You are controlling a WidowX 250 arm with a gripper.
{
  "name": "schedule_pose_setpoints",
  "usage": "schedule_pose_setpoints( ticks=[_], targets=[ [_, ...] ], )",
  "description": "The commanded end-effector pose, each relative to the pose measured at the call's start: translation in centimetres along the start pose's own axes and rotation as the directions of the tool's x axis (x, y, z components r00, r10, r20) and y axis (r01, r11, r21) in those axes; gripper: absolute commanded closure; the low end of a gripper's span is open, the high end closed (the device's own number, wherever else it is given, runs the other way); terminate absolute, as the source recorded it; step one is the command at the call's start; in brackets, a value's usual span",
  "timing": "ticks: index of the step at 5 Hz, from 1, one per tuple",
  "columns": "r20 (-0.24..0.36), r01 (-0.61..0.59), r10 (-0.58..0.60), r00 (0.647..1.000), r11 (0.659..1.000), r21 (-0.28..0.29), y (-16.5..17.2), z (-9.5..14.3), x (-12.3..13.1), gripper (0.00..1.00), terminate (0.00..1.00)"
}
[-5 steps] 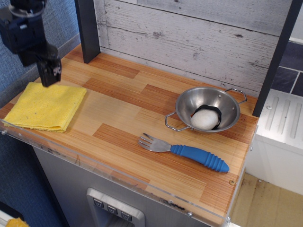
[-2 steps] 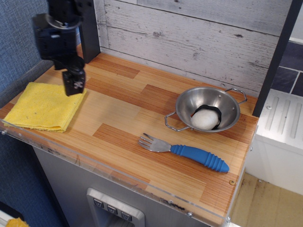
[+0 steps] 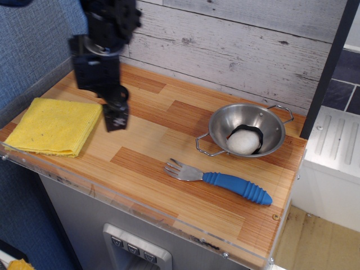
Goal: Move blue fork directly to left of silver bowl.
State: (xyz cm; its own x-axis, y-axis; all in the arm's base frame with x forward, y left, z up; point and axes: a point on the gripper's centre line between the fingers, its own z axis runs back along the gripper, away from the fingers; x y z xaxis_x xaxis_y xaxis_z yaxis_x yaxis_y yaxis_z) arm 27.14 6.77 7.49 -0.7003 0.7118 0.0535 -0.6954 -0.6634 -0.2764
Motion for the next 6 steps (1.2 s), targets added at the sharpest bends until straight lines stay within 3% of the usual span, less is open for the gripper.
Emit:
schedule_pose_setpoints(
  ticks=[1, 3, 6],
  targets=[
    [-0.094, 0.086, -0.089, 0.992, 0.996, -0.037, 3.2, 2.4, -2.4, 0.00, 0.00],
    [-0.121, 0.224, -0.228, 0.966, 0.973, -0.050, 6.8, 3.0, -4.7, 0.00, 0.00],
    [-0.124, 0.430, -0.436, 0.892, 0.900, -0.073, 10.1, 1.5, -7.7, 0.00, 0.00]
  ],
)
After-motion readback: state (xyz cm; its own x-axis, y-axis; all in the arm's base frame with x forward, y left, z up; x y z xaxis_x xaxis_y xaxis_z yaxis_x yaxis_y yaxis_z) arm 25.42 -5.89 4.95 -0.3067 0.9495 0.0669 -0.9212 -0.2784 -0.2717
